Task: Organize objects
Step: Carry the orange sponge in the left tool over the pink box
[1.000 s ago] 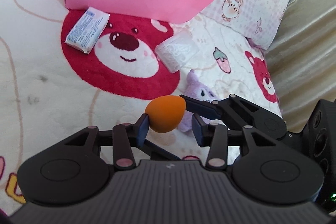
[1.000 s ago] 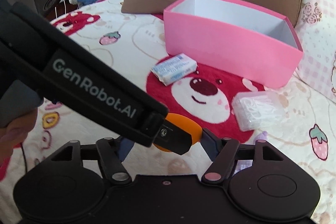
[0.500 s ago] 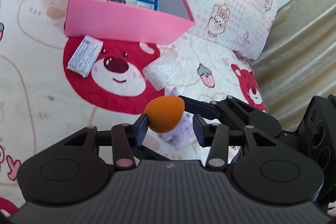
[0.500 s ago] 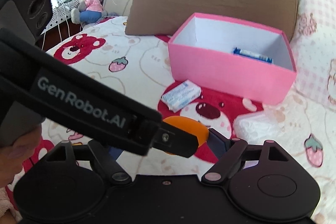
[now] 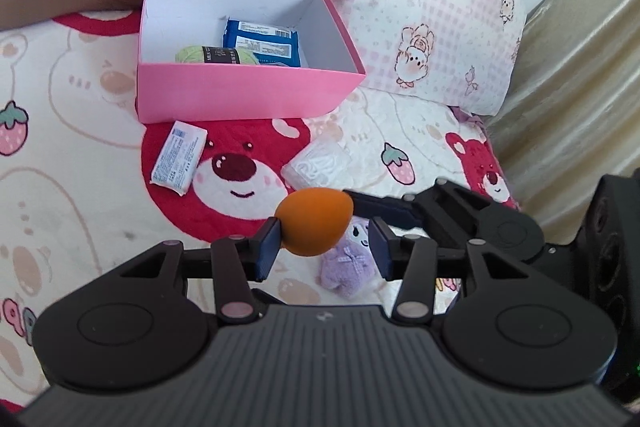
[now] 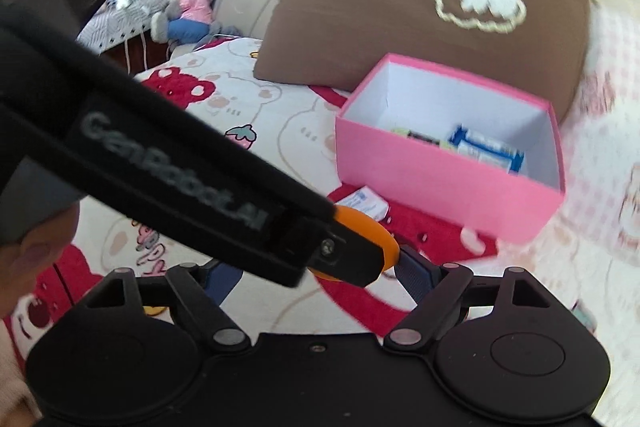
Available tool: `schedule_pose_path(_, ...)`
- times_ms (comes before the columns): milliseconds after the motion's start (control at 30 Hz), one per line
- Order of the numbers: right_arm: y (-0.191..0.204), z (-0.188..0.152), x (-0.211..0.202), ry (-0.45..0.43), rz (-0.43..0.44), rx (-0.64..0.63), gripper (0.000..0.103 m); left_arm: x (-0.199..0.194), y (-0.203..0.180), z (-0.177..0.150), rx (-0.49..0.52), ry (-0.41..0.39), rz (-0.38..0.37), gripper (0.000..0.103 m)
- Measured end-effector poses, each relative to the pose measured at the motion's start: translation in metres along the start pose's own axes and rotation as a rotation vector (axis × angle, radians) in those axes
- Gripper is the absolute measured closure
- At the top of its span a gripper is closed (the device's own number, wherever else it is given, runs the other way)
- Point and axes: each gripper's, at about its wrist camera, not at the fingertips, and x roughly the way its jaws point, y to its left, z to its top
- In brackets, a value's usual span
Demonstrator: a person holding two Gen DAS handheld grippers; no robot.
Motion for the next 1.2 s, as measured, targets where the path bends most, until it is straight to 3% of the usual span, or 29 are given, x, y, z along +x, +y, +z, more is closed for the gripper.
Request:
schedule_pose_path(600, -0.023, 0.042, -0.015, -0.092, -0.027, -0.087, 0.017, -0.006, -0.005, 0.044, 0.032, -0.044, -0.024, 0.057)
schedule_pose_path(967, -0.048, 0.068, -0.013, -0.117, 0.03, -0.089, 0.017, -0.022, -0.012, 0.077, 0.076, -0.083, -0.026, 0.057)
schedule_pose_path(1200, -0.063, 0.085, 0.005, -0.11, 0.048, -0.081, 0.031, -0.027, -0.006, 0.098, 0.086, -0.115, 0.003, 0.057)
